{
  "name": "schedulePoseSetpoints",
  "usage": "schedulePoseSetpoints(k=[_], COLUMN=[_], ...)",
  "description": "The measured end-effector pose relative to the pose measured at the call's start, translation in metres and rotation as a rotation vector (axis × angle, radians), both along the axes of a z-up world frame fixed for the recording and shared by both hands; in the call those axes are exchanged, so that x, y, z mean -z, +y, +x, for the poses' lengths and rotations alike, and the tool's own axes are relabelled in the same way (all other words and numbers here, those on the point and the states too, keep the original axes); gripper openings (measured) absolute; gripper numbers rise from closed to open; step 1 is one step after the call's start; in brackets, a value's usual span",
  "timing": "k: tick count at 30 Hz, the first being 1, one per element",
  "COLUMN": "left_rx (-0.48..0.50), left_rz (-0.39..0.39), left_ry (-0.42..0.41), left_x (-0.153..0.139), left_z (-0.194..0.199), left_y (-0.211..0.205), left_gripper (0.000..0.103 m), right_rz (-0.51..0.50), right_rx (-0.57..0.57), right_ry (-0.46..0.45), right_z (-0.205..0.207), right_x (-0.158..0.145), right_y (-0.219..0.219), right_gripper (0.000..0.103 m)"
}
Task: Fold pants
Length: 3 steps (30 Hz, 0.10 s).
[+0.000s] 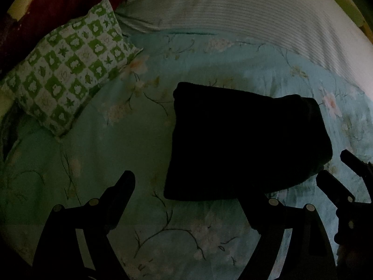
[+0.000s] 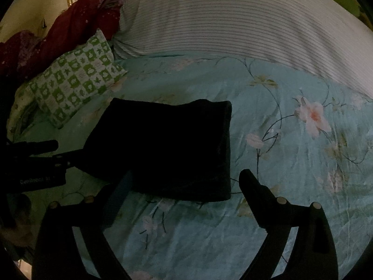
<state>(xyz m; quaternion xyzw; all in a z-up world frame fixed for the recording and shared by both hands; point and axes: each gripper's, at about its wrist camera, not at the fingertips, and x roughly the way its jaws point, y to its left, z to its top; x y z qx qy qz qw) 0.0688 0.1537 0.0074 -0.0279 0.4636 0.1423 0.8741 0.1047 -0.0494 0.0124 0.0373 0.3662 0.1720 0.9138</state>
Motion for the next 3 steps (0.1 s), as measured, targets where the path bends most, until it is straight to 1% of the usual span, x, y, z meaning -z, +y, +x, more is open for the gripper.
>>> schedulePoseSetpoints(k=[3], left_rx=[-0.006], left_rz=[-0.013], left_ry=[0.017], left_x=[0.0014], left_z=[0.0029], left_y=[0.0017], left_gripper=[0.086], right_rz=[0.003], right_rx=[-0.002], right_ry=[-0.001], right_z=[0.0009], right_x=[-0.0008], right_y=[0.0010], right_gripper=[0.093])
